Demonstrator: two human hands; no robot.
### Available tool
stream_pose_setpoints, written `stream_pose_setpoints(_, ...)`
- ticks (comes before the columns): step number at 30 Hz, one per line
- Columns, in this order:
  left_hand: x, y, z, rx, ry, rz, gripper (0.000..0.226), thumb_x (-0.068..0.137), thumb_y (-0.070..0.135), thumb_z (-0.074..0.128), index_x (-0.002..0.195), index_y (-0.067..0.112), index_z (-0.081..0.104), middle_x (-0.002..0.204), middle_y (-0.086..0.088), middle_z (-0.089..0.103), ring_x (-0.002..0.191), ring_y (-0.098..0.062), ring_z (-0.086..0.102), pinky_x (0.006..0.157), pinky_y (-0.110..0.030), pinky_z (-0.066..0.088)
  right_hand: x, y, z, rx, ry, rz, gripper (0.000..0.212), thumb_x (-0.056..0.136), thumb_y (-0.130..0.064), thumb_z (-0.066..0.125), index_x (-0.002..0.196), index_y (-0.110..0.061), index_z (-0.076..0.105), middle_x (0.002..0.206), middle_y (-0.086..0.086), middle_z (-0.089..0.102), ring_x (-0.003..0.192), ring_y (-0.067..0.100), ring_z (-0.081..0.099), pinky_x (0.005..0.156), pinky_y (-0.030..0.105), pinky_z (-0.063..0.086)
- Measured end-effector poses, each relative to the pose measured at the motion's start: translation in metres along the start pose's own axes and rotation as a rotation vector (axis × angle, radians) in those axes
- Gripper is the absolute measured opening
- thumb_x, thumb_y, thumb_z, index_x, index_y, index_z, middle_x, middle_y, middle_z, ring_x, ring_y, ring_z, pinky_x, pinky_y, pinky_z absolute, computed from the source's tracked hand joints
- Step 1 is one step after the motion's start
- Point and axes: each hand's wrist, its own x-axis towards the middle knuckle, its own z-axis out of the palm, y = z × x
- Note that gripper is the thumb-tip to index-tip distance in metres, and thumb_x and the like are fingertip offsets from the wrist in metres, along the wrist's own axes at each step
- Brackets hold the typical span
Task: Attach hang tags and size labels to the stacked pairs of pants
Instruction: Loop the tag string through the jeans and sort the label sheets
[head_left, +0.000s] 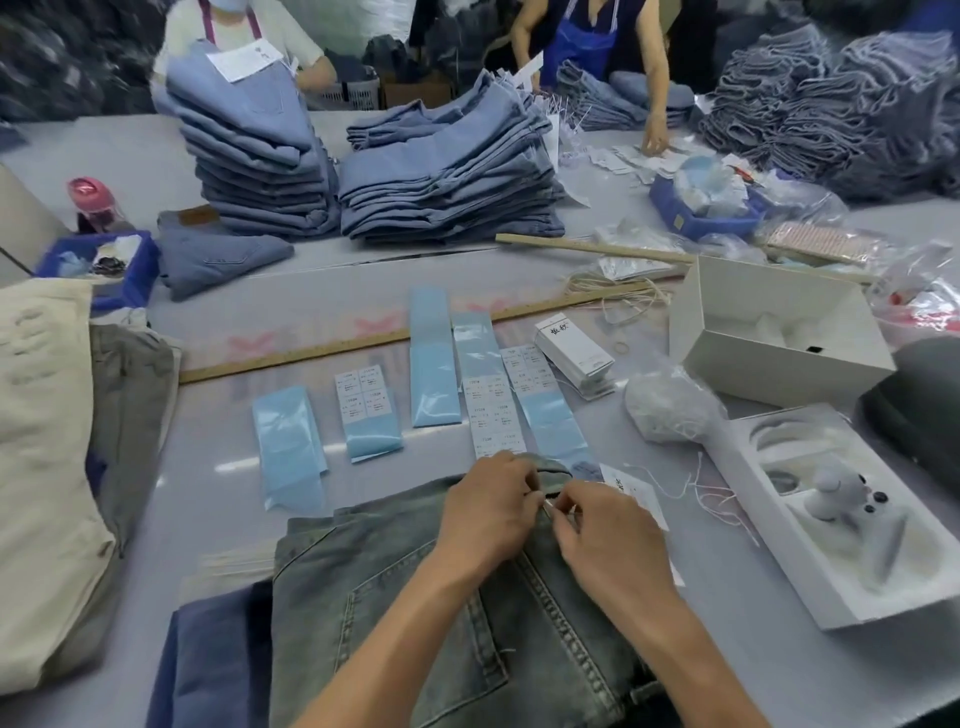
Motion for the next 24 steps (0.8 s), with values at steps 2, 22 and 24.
stream_pose_setpoints(2, 0.004, -0.001, 0.002, 0.023, -0.020, -0.004, 0.015, 0.098, 0.038, 0.055, 0.105, 0.029, 0.064, 0.109, 0.009, 0.061, 0.106, -0.016, 0.056, 0.075, -0.033, 0.041, 0.004, -0.001, 0.008, -0.003, -0.008, 0.012, 0.011, 0.093, -0.036, 0.056, 0.086, -0.029, 0.062, 0.089, -0.005, 0.071, 0.087, 0.021, 0.066, 0.068, 0.034, 0.041)
stream_pose_setpoints(22, -0.015, -0.018, -0.016, -0.942, -0.019, -0.184, 0.015, 0.095, 0.003, 0.065, 0.097, 0.011, 0.077, 0.056, -0.012, 0.057, 0.035, -0.014, 0.044, 0.034, -0.020, 0.031, 0.007, -0.012, 0.012, 0.362, 0.154, 0.009, 0.011, 0.084, -0.025, 0.076, 0.089, -0.035, 0.079, 0.085, -0.017, 0.075, 0.078, 0.006, 0.068, 0.073, 0.032, 0.054)
stream_pose_setpoints(24, -0.014, -0.020, -0.019, -0.935, -0.061, -0.190, 0.013, 0.094, 0.005, 0.066, 0.098, 0.010, 0.077, 0.059, -0.012, 0.057, 0.036, -0.014, 0.044, 0.035, -0.020, 0.030, 0.004, -0.011, 0.012, 0.374, 0.163, 0.005, 0.011, 0.083, -0.025, 0.076, 0.089, -0.034, 0.079, 0.085, -0.018, 0.075, 0.078, 0.003, 0.068, 0.073, 0.032, 0.056)
